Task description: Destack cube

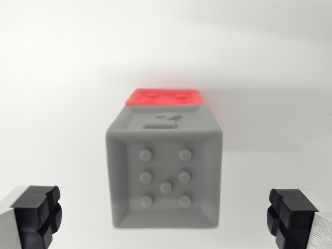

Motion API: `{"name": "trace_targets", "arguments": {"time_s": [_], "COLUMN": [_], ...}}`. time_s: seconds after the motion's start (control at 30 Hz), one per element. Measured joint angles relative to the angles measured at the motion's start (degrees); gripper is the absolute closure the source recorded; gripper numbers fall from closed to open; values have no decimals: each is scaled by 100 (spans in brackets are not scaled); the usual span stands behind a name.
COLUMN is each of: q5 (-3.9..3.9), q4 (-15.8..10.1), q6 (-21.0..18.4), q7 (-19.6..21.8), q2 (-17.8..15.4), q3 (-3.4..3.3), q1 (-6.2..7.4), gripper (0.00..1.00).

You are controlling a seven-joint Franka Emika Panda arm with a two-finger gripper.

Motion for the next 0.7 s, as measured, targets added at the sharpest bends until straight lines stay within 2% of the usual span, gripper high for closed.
{"name": "trace_targets", "arguments": {"time_s": [0.4, 0.7], "q5": [30, 38], "q4": [9, 36], "q6": [462, 625], "q7": [-22, -26], "q2": [473, 661], "q3": [17, 29], "q1": [-12, -20], "gripper": [0, 0]}}
